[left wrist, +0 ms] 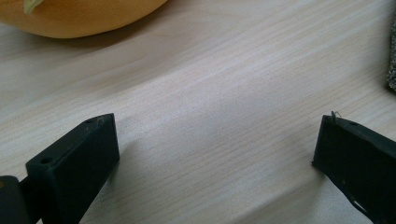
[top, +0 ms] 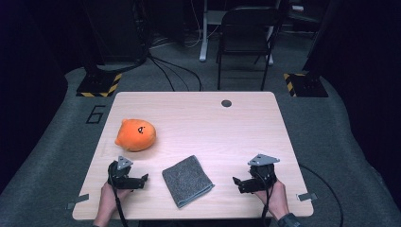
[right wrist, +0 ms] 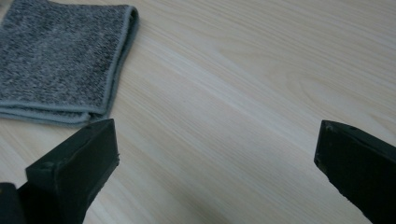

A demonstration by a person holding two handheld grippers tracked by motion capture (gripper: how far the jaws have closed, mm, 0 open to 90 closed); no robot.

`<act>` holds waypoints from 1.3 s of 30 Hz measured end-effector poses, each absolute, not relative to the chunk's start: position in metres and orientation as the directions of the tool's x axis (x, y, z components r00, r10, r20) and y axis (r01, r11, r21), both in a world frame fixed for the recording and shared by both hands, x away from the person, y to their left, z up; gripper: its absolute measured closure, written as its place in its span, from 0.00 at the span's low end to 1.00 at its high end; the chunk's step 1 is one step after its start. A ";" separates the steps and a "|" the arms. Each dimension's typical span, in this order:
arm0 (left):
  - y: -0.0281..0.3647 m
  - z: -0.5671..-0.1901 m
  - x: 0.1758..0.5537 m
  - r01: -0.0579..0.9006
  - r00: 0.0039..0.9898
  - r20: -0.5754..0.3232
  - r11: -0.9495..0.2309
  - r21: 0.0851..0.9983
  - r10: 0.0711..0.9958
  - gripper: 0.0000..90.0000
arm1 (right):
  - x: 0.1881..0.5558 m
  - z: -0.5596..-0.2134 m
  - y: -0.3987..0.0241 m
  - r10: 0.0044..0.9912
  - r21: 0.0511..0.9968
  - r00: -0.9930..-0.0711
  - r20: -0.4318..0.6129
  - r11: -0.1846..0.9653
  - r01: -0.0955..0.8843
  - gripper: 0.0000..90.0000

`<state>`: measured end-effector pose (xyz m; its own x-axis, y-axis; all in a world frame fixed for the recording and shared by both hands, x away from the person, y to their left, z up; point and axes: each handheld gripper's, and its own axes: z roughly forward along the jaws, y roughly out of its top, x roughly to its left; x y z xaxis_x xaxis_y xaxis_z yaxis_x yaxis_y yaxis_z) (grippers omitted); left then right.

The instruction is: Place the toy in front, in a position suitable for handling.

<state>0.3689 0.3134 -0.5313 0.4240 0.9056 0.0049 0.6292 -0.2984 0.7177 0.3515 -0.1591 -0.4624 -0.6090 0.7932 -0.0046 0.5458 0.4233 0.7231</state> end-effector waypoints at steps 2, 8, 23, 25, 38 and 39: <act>0.313 -0.531 0.369 0.629 0.424 0.005 -0.299 0.718 0.905 0.00 | 0.354 -0.461 -0.151 0.781 0.723 -0.625 -0.005 0.434 0.537 0.00; 0.314 -0.531 0.369 0.628 0.427 0.007 -0.302 0.717 0.904 0.00 | 0.358 -0.459 -0.121 0.743 0.722 -0.669 0.007 0.459 0.517 0.00; 0.314 -0.531 0.369 0.628 0.427 0.005 -0.301 0.718 0.904 0.00 | 0.373 -0.468 -0.030 0.627 0.706 -0.778 0.027 0.539 0.459 0.00; 0.314 -0.531 0.369 0.626 0.427 0.009 -0.303 0.719 0.904 0.00 | 0.374 -0.473 -0.017 0.615 0.694 -0.788 0.025 0.557 0.456 0.00; 0.314 -0.532 0.369 0.624 0.426 0.009 -0.301 0.721 0.905 0.00 | 0.379 -0.502 0.020 0.578 0.637 -0.816 -0.028 0.639 0.431 0.12; 0.314 -0.532 0.369 0.624 0.426 0.009 -0.301 0.721 0.905 0.00 | 0.379 -0.504 0.022 0.576 0.635 -0.817 -0.028 0.641 0.431 0.16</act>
